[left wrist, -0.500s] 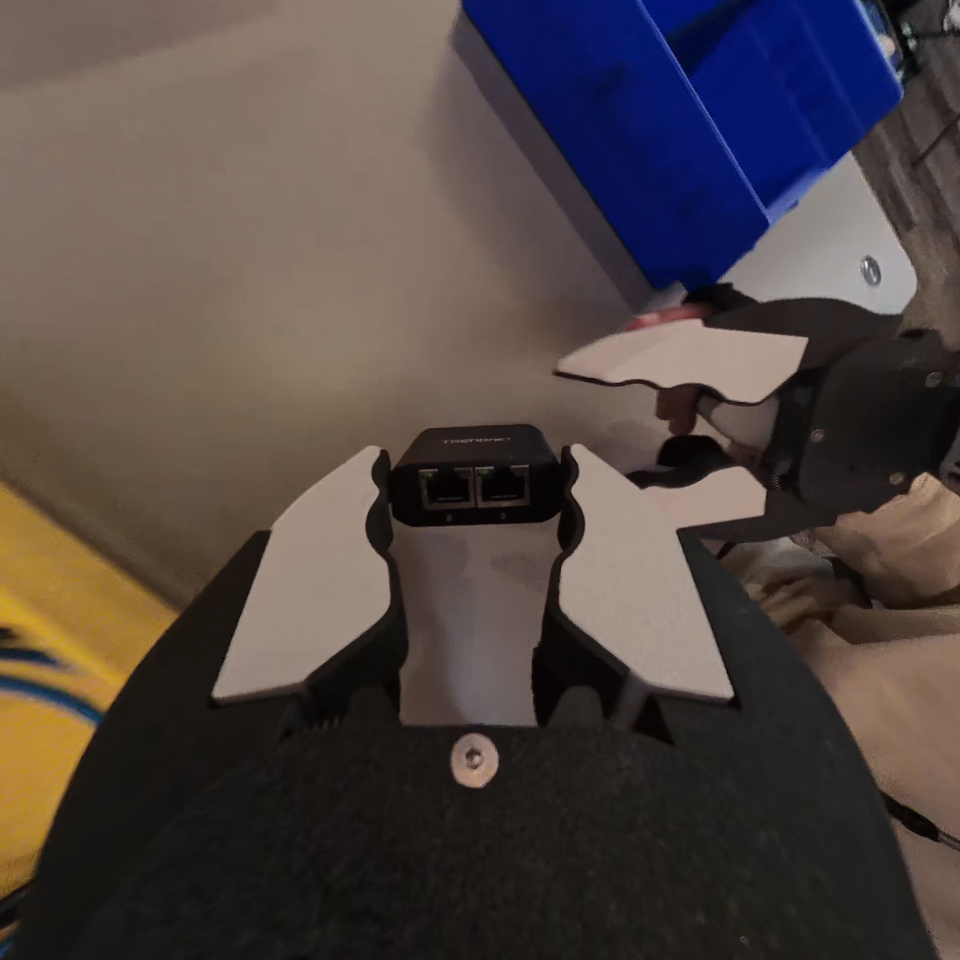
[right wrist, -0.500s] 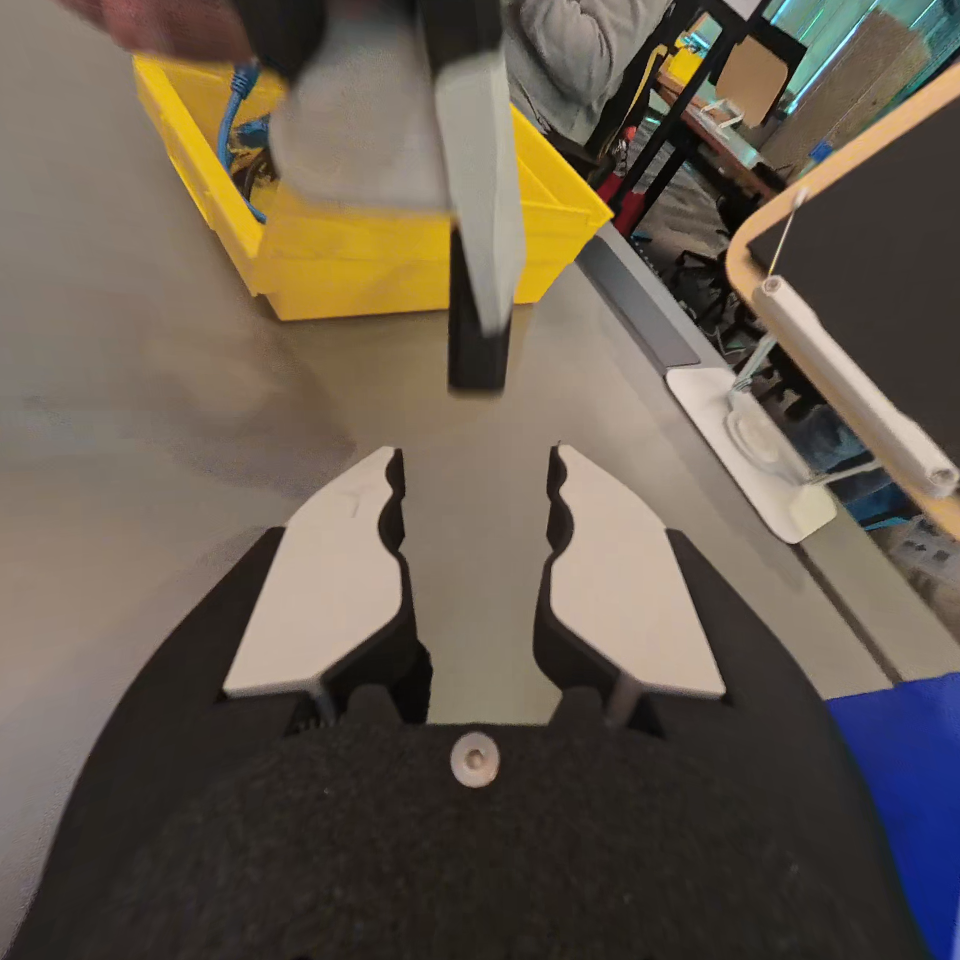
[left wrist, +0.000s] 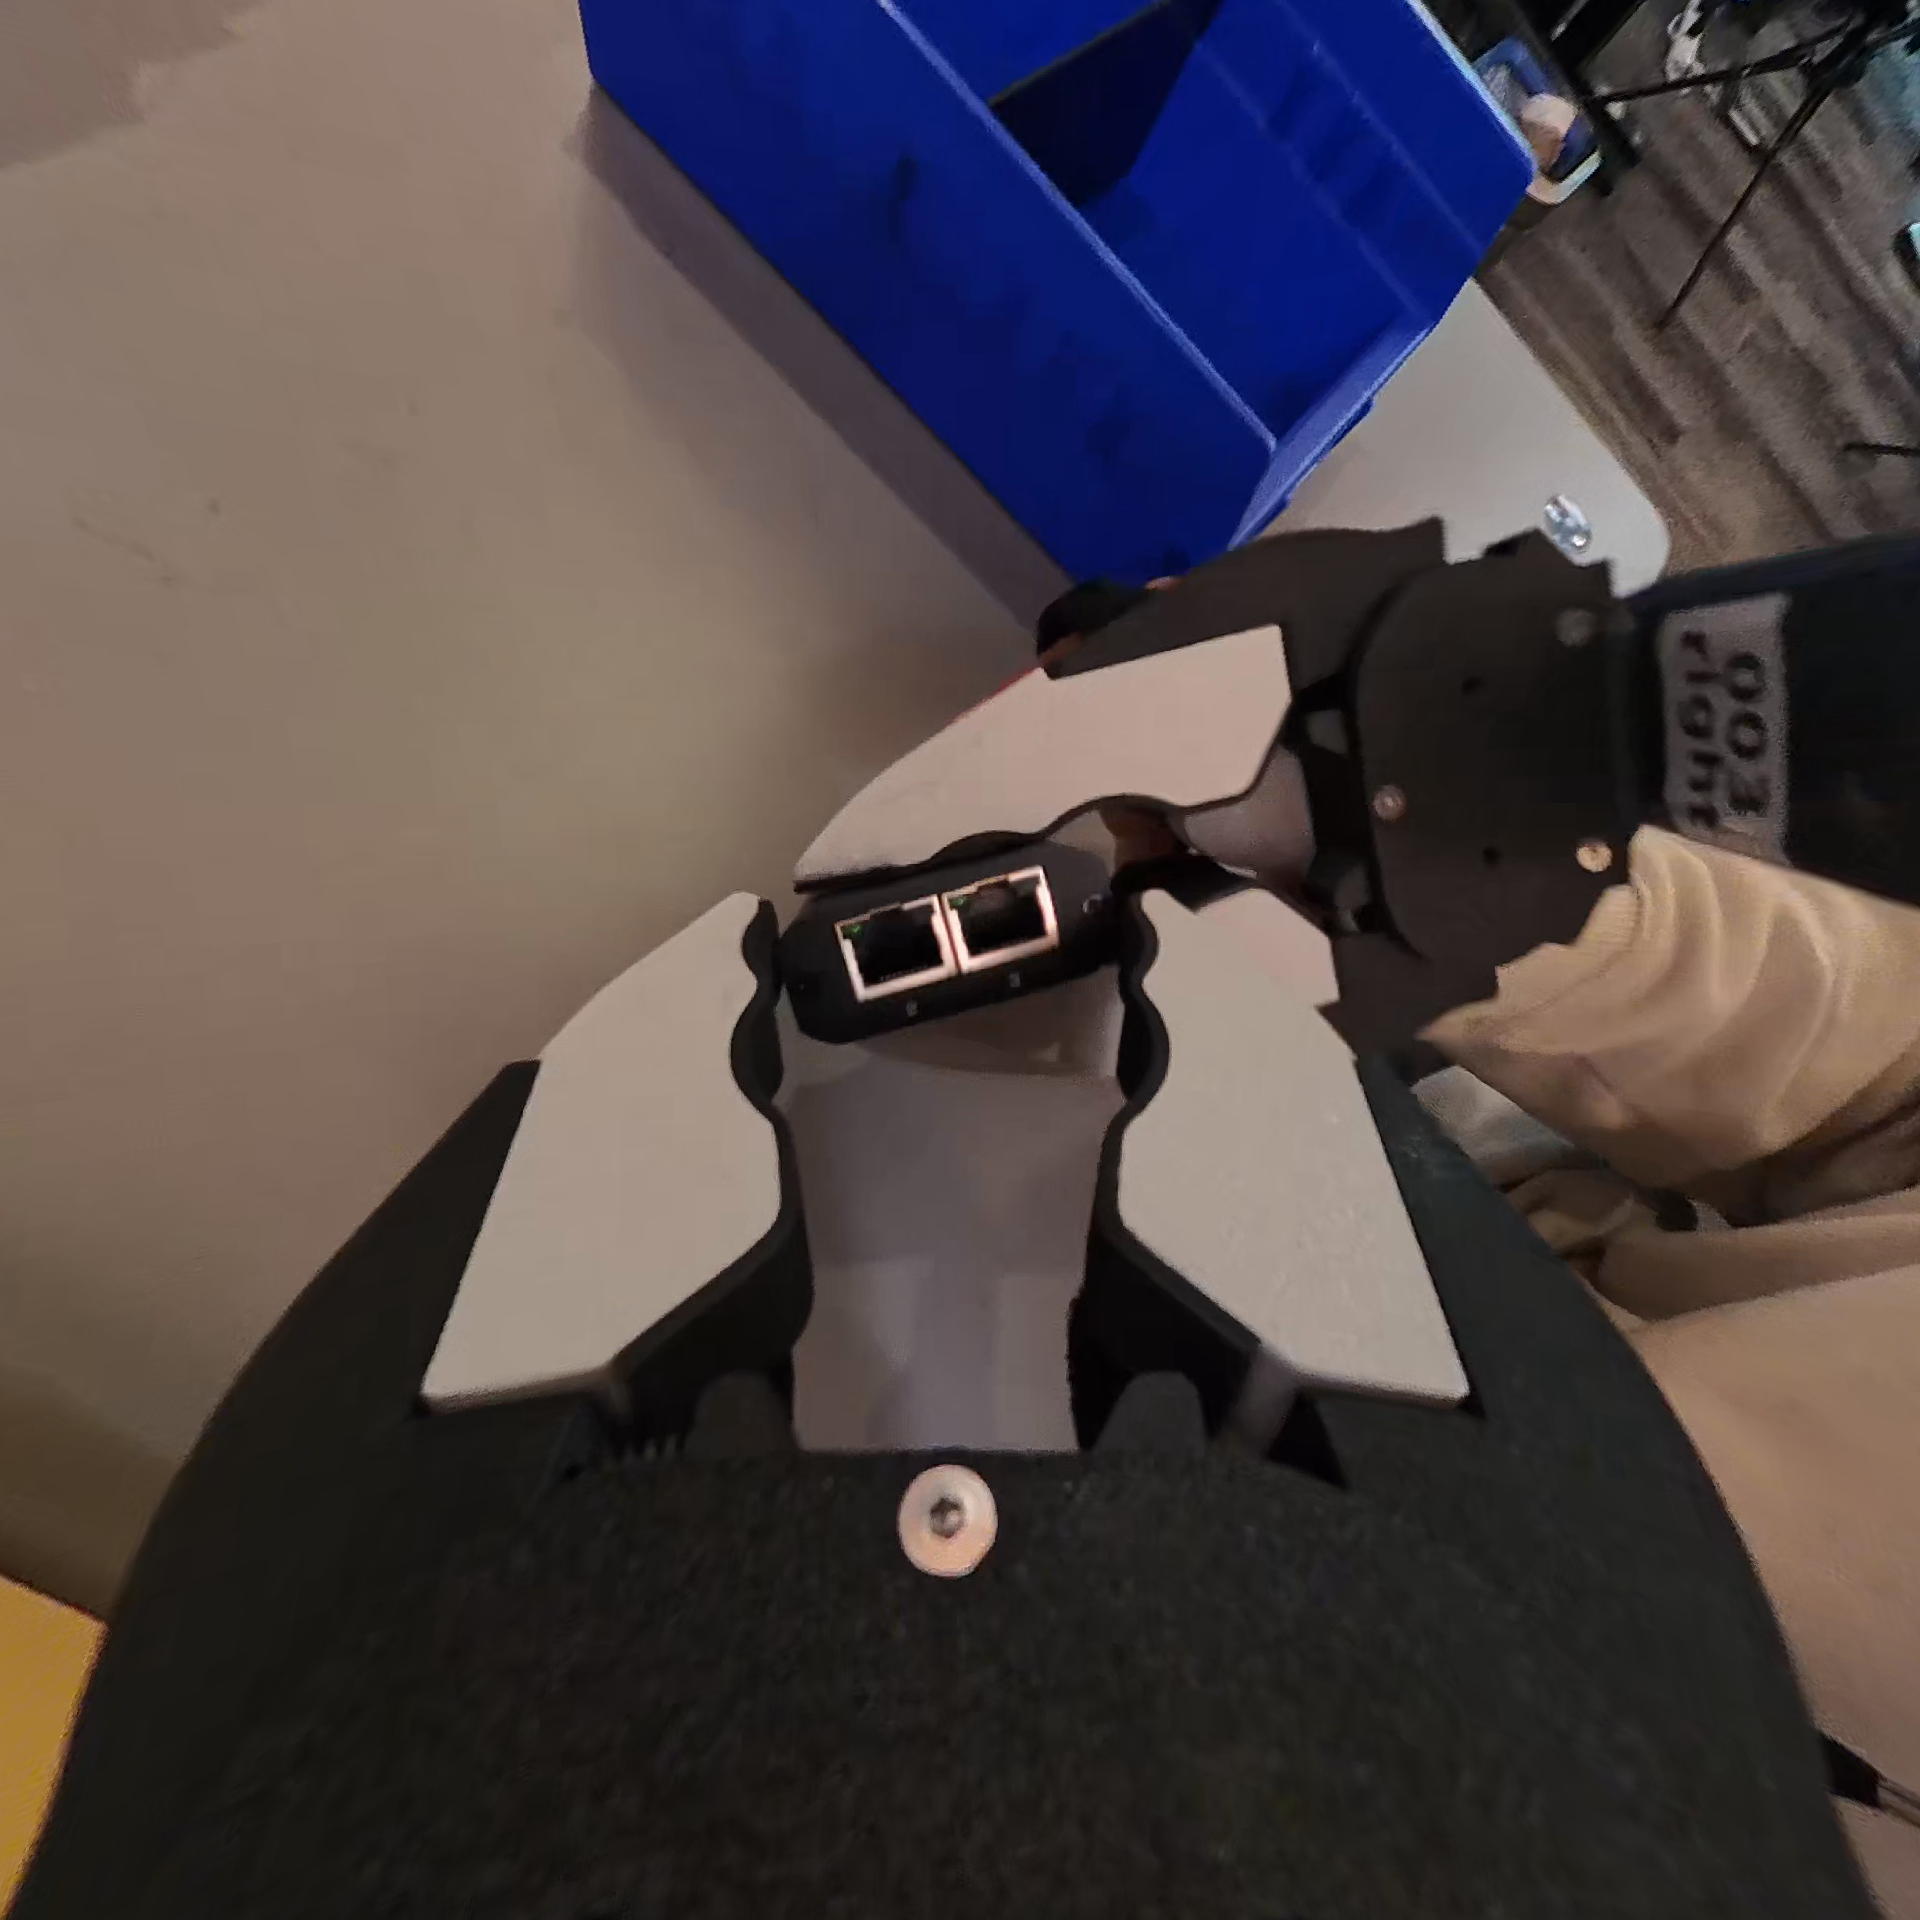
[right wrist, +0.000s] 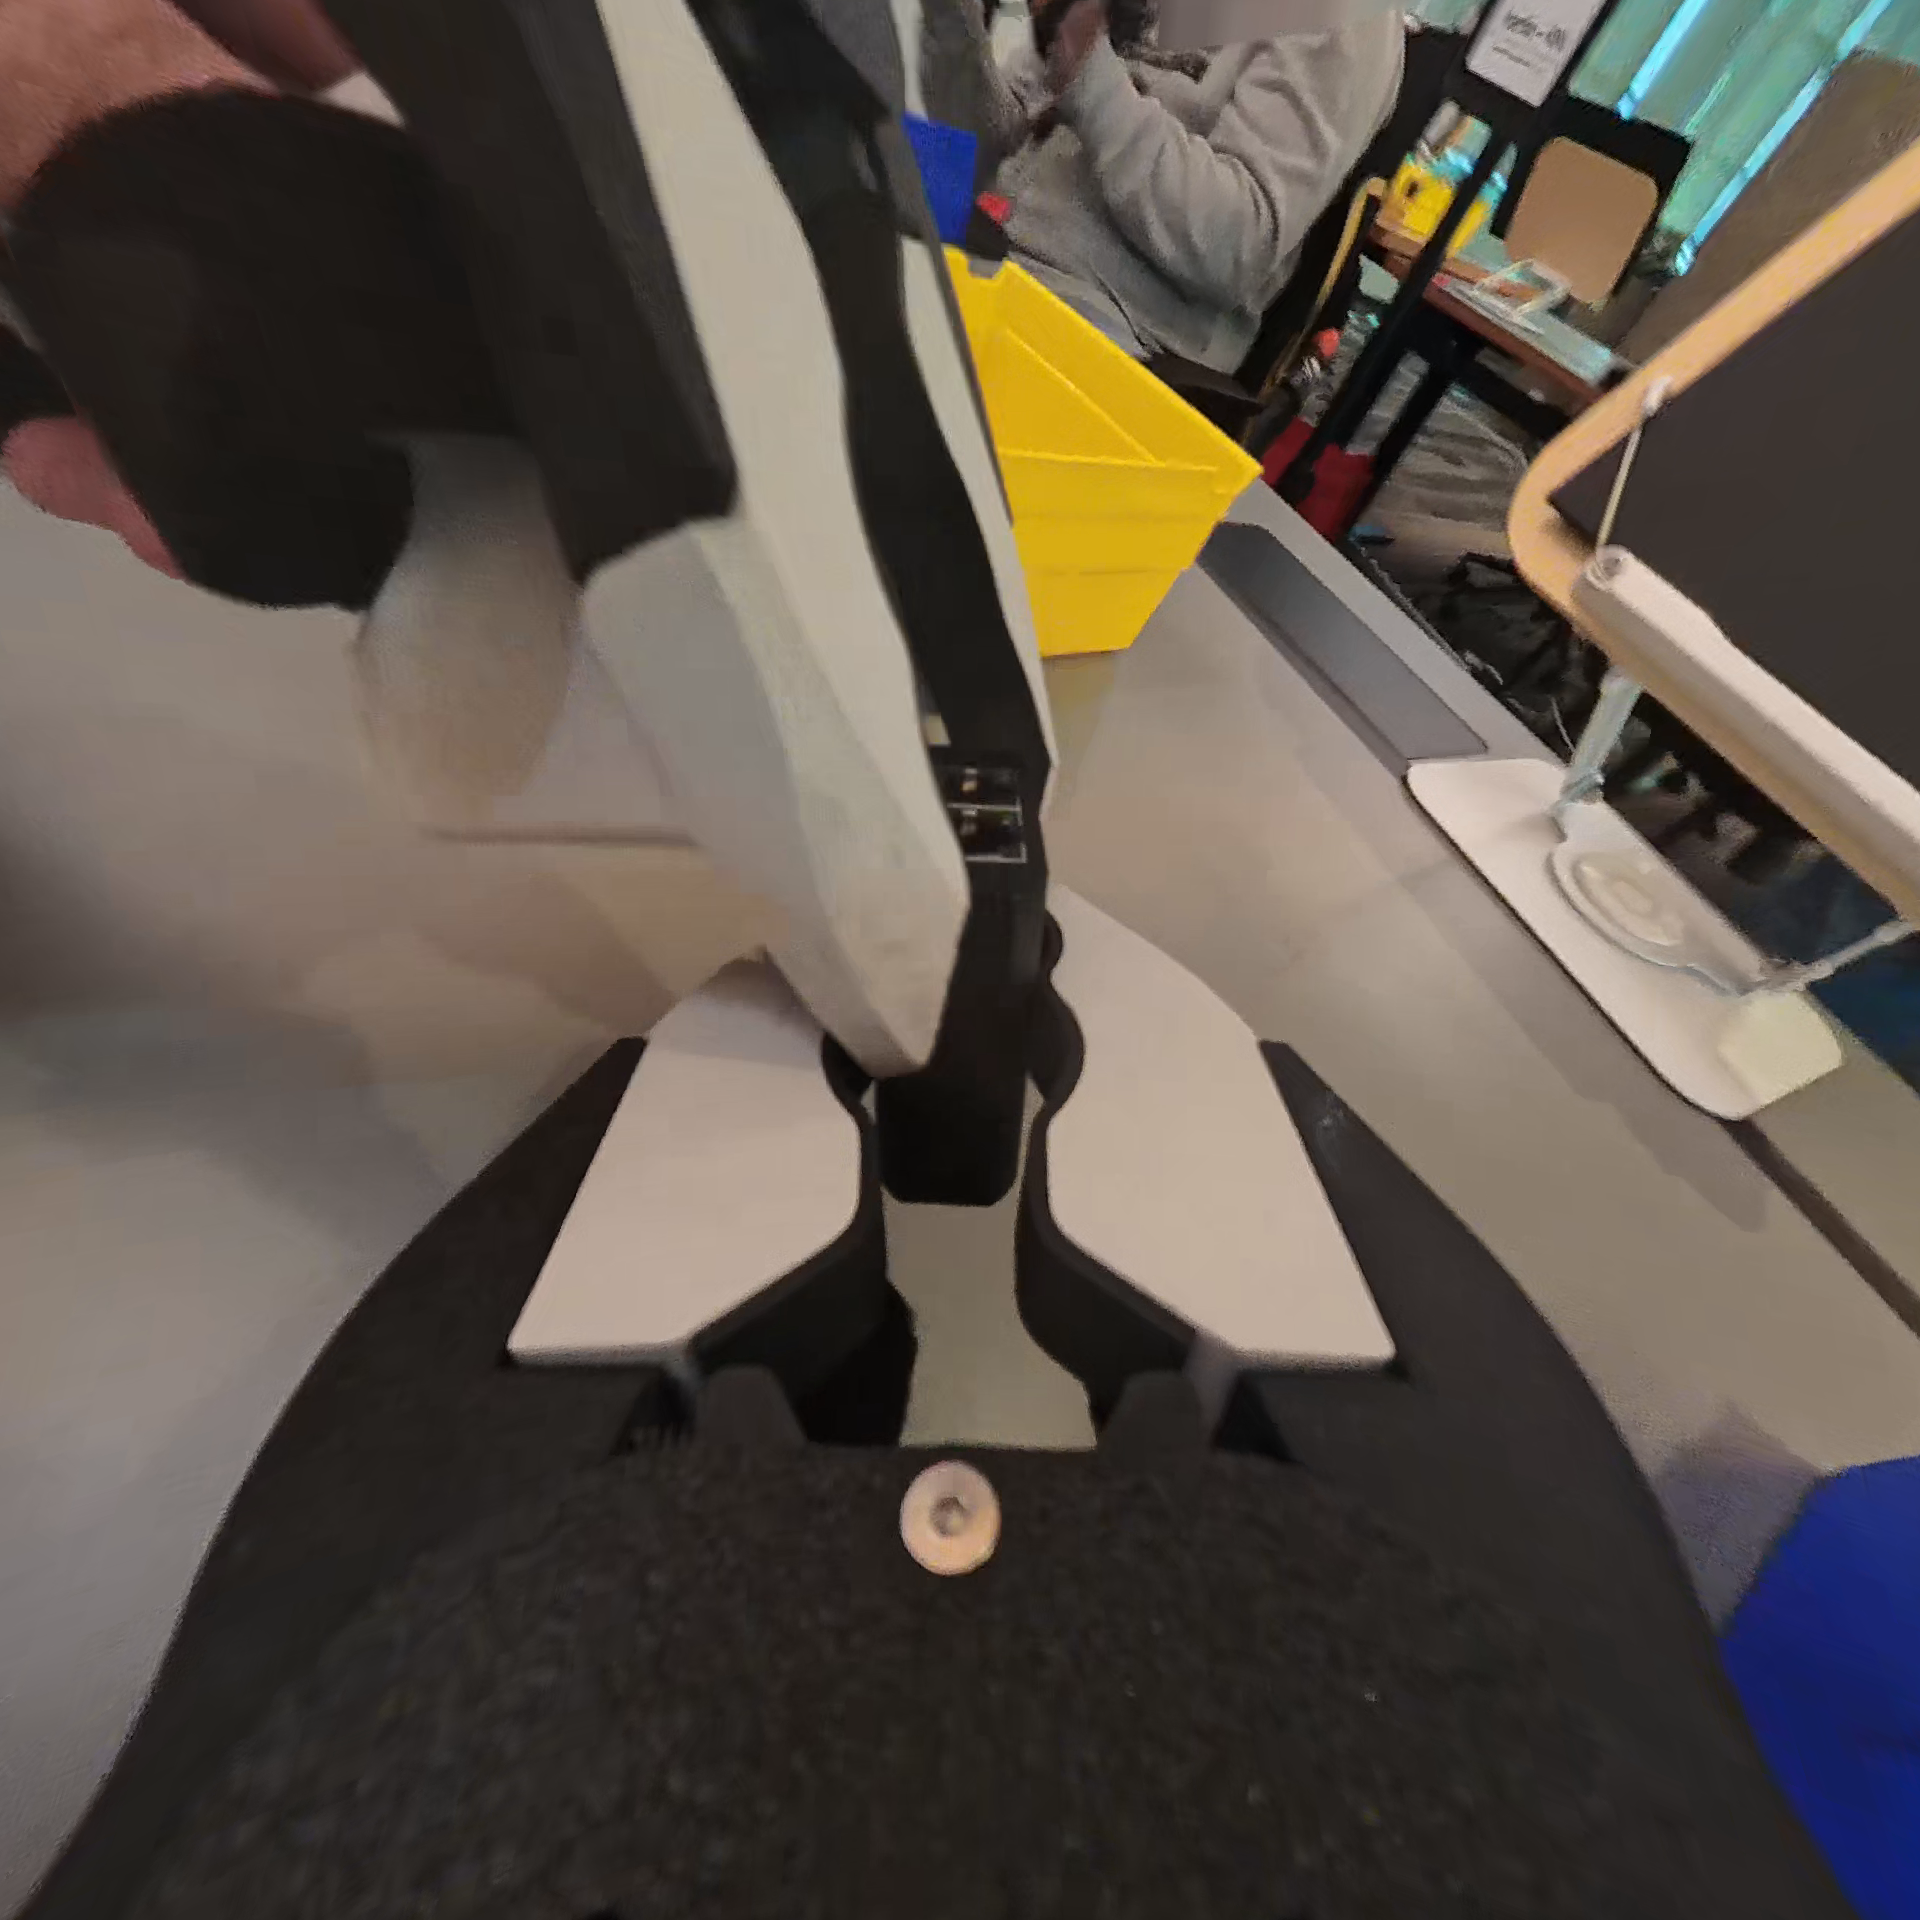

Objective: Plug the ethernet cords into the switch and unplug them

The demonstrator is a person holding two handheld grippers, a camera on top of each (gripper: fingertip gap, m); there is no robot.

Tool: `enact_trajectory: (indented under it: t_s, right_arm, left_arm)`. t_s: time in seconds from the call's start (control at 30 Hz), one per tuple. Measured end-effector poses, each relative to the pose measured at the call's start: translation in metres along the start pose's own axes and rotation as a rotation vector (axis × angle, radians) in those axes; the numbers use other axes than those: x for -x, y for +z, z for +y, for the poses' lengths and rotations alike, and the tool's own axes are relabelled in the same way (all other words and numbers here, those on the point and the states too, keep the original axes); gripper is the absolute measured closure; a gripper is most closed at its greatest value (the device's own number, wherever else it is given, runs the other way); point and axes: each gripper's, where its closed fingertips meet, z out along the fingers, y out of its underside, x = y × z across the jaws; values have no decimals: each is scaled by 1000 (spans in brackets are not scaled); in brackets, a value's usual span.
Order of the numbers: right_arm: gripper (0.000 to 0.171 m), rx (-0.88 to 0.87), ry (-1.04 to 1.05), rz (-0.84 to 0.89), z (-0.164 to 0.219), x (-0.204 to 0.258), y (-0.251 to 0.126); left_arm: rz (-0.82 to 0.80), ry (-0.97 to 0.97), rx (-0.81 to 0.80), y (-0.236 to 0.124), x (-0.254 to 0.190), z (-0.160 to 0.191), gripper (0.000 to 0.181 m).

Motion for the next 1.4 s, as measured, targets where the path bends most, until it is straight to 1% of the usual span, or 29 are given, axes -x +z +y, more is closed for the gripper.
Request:
enact_trajectory:
  t_s: [0.03,0.07,0.1,0.13,0.2,0.27,0.33,0.4,0.47,0.53,0.57,0.63,0.67,0.73,0.83,0.87,0.97,1.03,1.13,1.17,1.2,1.3,1.4]
  right_arm:
    - [146,-17,-20,-4,0,-1,0]
    - [146,-1,-51,16,4,-5,0]
    - [146,26,-92,42,9,-12,1]
    - [146,23,-134,58,9,-17,1]
    - [147,-64,-216,59,-1,-24,0]
    - [146,-102,-348,88,-10,-39,7]
    - [146,-156,-525,74,-23,-49,22]
    - [146,-179,-626,117,-31,-63,44]
    - [146,-192,-652,176,-28,-76,67]
    - [146,-189,-662,215,-13,-82,84]
    - [146,-175,-667,229,-3,-82,88]
    - [146,-140,-688,248,13,-79,91]
    - [146,-130,-699,255,11,-78,87]
    - [146,-173,-636,255,7,-74,78]
    - [146,-140,-533,215,13,-73,79]
    - [146,-144,-501,212,12,-75,79]
    - [146,-140,-443,170,14,-74,81]
    - [146,-137,-440,174,15,-77,82]
    - [146,-138,-446,196,15,-80,81]
    - [146,-135,-447,195,15,-80,81]
    - [146,-132,-449,192,16,-80,81]
    - [146,-125,-473,199,17,-79,82]
    - [146,-116,-493,201,18,-77,83]
  left_arm:
    - [9,1,-16,-4,-1,1,120]
    - [14,1,-35,-11,0,5,123]
    - [11,5,-54,-19,1,11,122]
    - [5,13,-65,-27,3,21,121]
    - [-20,11,-96,-42,8,46,120]
    - [-14,-20,-168,-53,6,70,121]
    - [27,-45,-259,-59,-4,90,120]
    - [65,-83,-334,-59,-12,107,118]
    - [146,-160,-364,-58,-21,122,115]
    - [235,-221,-385,-62,-27,129,114]
    - [240,-232,-398,-66,-25,132,115]
    - [197,-208,-423,-73,-17,137,123]
    - [177,-184,-431,-78,-13,138,131]
    - [118,-133,-470,-88,-5,136,131]
    - [-34,-51,-601,-114,9,126,134]
    - [-72,-33,-632,-122,11,125,138]
    - [-192,-7,-668,-139,20,127,140]
    - [-258,18,-680,-146,25,129,150]
    - [-292,22,-699,-152,31,129,157]
    - [-296,12,-704,-152,34,128,154]
    - [-311,-6,-709,-151,40,128,145]
    - [-341,-47,-699,-148,57,128,143]
    - [-459,-133,-646,-155,91,134,142]
